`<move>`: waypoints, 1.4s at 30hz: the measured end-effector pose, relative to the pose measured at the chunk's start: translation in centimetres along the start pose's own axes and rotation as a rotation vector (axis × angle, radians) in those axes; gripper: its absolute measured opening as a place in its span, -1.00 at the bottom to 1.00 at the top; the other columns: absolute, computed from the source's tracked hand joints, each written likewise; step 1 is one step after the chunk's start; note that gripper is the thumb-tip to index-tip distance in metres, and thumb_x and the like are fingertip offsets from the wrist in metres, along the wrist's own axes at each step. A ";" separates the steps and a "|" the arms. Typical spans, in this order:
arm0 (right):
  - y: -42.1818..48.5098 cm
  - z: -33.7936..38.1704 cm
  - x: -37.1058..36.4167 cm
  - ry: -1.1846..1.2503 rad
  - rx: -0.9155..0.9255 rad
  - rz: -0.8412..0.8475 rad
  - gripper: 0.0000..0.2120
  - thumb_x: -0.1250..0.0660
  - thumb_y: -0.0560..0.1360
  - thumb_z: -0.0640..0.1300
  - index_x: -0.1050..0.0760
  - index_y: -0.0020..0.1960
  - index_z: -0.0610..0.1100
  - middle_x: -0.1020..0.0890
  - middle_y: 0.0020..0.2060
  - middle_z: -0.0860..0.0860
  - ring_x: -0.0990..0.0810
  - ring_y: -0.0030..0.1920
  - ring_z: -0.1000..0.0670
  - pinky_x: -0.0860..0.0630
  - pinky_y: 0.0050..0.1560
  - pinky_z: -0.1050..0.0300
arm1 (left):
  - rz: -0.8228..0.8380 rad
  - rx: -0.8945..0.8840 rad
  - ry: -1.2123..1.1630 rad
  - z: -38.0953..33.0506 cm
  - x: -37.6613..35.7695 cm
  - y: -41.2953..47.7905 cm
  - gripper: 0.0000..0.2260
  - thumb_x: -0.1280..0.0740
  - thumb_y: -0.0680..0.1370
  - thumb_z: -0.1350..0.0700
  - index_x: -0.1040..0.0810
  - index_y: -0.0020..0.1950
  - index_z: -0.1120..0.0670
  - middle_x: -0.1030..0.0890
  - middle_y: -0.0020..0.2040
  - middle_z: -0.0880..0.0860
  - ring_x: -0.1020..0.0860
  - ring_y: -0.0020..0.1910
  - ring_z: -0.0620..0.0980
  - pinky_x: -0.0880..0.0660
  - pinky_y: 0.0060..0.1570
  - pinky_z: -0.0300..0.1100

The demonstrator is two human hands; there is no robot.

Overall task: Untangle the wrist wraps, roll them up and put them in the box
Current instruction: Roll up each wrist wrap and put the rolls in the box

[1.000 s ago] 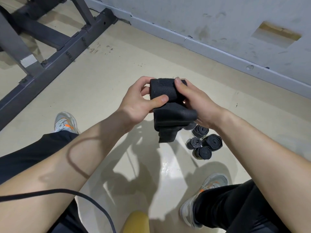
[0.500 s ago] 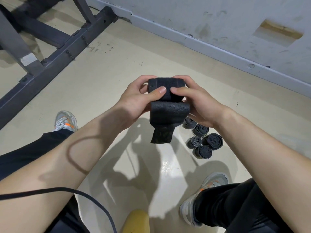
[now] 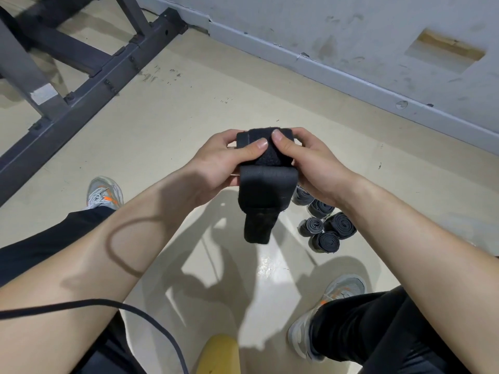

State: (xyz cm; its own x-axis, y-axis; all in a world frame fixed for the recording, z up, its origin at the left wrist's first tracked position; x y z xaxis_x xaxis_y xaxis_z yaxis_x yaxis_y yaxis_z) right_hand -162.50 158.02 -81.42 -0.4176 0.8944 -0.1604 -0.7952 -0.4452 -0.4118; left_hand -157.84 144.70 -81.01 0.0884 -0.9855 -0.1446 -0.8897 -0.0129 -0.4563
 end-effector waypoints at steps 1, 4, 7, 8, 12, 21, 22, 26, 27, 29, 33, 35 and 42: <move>0.0 -0.1 0.0 -0.043 -0.020 -0.016 -0.57 -0.39 0.58 0.12 -0.45 0.30 -0.12 -0.71 -0.08 0.07 -0.71 -0.03 0.01 -0.59 0.10 -0.05 | -0.025 0.000 -0.015 0.0 0.2 0.1 -0.70 -0.42 0.61 0.08 -0.58 0.31 0.16 -0.72 0.02 0.04 -0.71 -0.08 -0.01 -0.61 -0.21 -0.21; 0.0 -0.2 0.2 -0.201 -0.030 -0.082 -0.58 -0.27 0.60 0.24 -0.36 0.28 -0.04 -0.65 -0.06 0.08 -0.70 -0.08 0.04 -0.63 0.03 -0.02 | -0.121 0.003 -0.073 0.1 1.3 0.3 -0.69 -0.43 0.60 0.06 -0.58 0.30 0.16 -0.74 0.05 0.06 -0.73 -0.03 0.03 -0.65 -0.09 -0.11; -0.1 -0.6 0.6 -0.218 -0.046 -0.093 -0.66 -0.24 0.62 0.23 -0.38 0.15 -0.04 -0.61 -0.07 0.02 -0.67 -0.15 0.03 -0.62 0.05 -0.05 | -0.204 -0.024 -0.146 -0.4 2.7 0.3 -0.68 -0.41 0.62 0.07 -0.58 0.32 0.20 -0.74 0.11 0.12 -0.73 0.07 0.11 -0.66 0.10 0.04; -0.1 -0.8 0.5 -0.240 -0.052 -0.056 -0.68 -0.26 0.61 0.22 -0.43 0.10 -0.03 -0.61 -0.07 0.04 -0.66 -0.14 0.04 -0.59 0.08 -0.06 | -0.225 -0.035 -0.169 -0.7 3.2 0.3 -0.68 -0.40 0.63 0.07 -0.57 0.32 0.21 -0.74 0.12 0.13 -0.72 0.09 0.11 -0.66 0.12 0.05; -0.6 -0.8 -0.6 -0.355 -0.027 0.097 -0.81 -0.42 0.56 0.04 -0.59 0.07 -0.07 -0.68 -0.03 0.11 -0.63 -0.03 0.11 -0.54 0.18 0.00 | -0.262 -0.053 -0.245 -1.3 3.9 0.1 -0.66 -0.39 0.64 0.07 -0.57 0.35 0.24 -0.72 0.15 0.16 -0.72 0.10 0.10 -0.67 0.09 0.01; -0.2 -1.9 -1.1 -0.236 -0.095 0.125 -0.97 -0.37 0.54 -0.27 -0.54 -0.07 -0.22 -0.60 -0.17 -0.14 -0.57 -0.17 -0.06 -0.49 -0.17 0.17 | -0.390 -0.203 -0.325 -3.3 5.9 0.0 -0.67 -0.44 0.61 0.16 -0.49 0.33 0.20 -0.71 0.05 0.05 -0.72 -0.02 0.00 -0.67 0.02 -0.02; -0.1 -2.1 -1.1 -0.223 -0.102 0.122 -0.90 -0.37 0.54 -0.30 -0.52 -0.14 -0.18 -0.59 -0.20 -0.13 -0.57 -0.22 -0.04 -0.49 -0.21 0.20 | -0.382 -0.231 -0.290 -3.6 5.7 0.0 -0.64 -0.44 0.61 0.18 -0.46 0.37 0.19 -0.70 0.07 0.05 -0.71 -0.04 -0.02 -0.67 0.01 -0.04; 0.4 -2.8 -0.7 -0.144 -0.105 0.094 -0.74 -0.46 0.48 -0.30 -0.45 -0.27 -0.10 -0.56 -0.21 -0.15 -0.54 -0.18 -0.10 -0.51 -0.22 0.14 | -0.403 -0.368 -0.087 -4.3 5.9 -0.3 -0.58 -0.51 0.51 0.17 -0.42 0.29 0.02 -0.61 0.19 0.09 -0.64 0.08 0.00 -0.64 0.04 -0.01; 0.6 -2.9 -0.5 -0.134 -0.107 0.075 -0.71 -0.46 0.50 -0.31 -0.43 -0.28 -0.10 -0.57 -0.26 -0.13 -0.55 -0.26 -0.08 -0.51 -0.30 0.20 | -0.430 -0.414 0.005 -4.7 6.0 -0.5 -0.56 -0.52 0.47 0.14 -0.43 0.27 0.00 -0.59 0.20 0.07 -0.62 0.13 0.00 -0.63 0.10 0.03; 0.5 -2.9 -0.1 -0.122 -0.101 0.032 -0.71 -0.44 0.52 -0.33 -0.40 -0.24 -0.11 -0.61 -0.36 -0.07 -0.57 -0.44 0.03 -0.45 -0.46 0.29 | -0.468 -0.511 0.210 -5.6 5.7 -1.0 -0.52 -0.53 0.43 0.11 -0.44 0.28 -0.02 -0.57 0.17 -0.03 -0.58 0.14 -0.08 -0.59 0.20 -0.01; 0.4 -2.8 0.1 -0.085 -0.113 0.008 -0.72 -0.44 0.51 -0.38 -0.39 0.02 -0.11 -0.69 -0.34 -0.03 -0.62 -0.46 0.06 -0.47 -0.46 0.28 | -0.464 -0.624 0.495 -6.1 3.9 -1.5 -0.49 -0.52 0.42 0.17 -0.45 0.33 0.03 -0.51 0.14 -0.24 -0.53 0.10 -0.16 -0.51 0.18 -0.16; 0.4 -2.9 0.0 -0.100 -0.131 0.030 -0.68 -0.44 0.51 -0.38 -0.44 0.16 -0.14 -0.73 -0.22 -0.06 -0.68 -0.31 -0.02 -0.60 -0.25 0.12 | -0.442 -0.614 0.479 -5.6 3.7 -1.3 -0.49 -0.52 0.42 0.21 -0.44 0.32 0.04 -0.50 0.14 -0.25 -0.52 0.11 -0.19 -0.52 0.20 -0.11; 0.0 -2.6 -0.6 -0.114 -0.184 0.149 -0.48 -0.51 0.43 0.10 -0.51 0.32 -0.04 -0.71 0.08 0.00 -0.70 0.01 -0.06 -0.59 0.07 -0.02 | -0.257 -0.528 0.299 -4.7 2.4 -0.9 -0.52 -0.51 0.47 0.35 -0.44 0.28 0.04 -0.53 0.15 -0.05 -0.58 0.01 -0.15 -0.61 0.05 -0.15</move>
State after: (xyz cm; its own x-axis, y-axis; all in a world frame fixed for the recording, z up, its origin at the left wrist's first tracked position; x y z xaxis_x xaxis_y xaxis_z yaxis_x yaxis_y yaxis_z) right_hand -161.12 157.61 -83.61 -0.5795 0.8039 -0.1340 -0.6318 -0.5470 -0.5492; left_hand -158.98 141.58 -76.79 0.2670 -0.9435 0.1962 -0.9637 -0.2604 0.0594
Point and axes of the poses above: each hand's wrist, its own y-axis towards the middle knuckle, its own x-axis out of the back of the hand, z = x × y, the point moved 9 cm from there along y, towards the middle knuckle
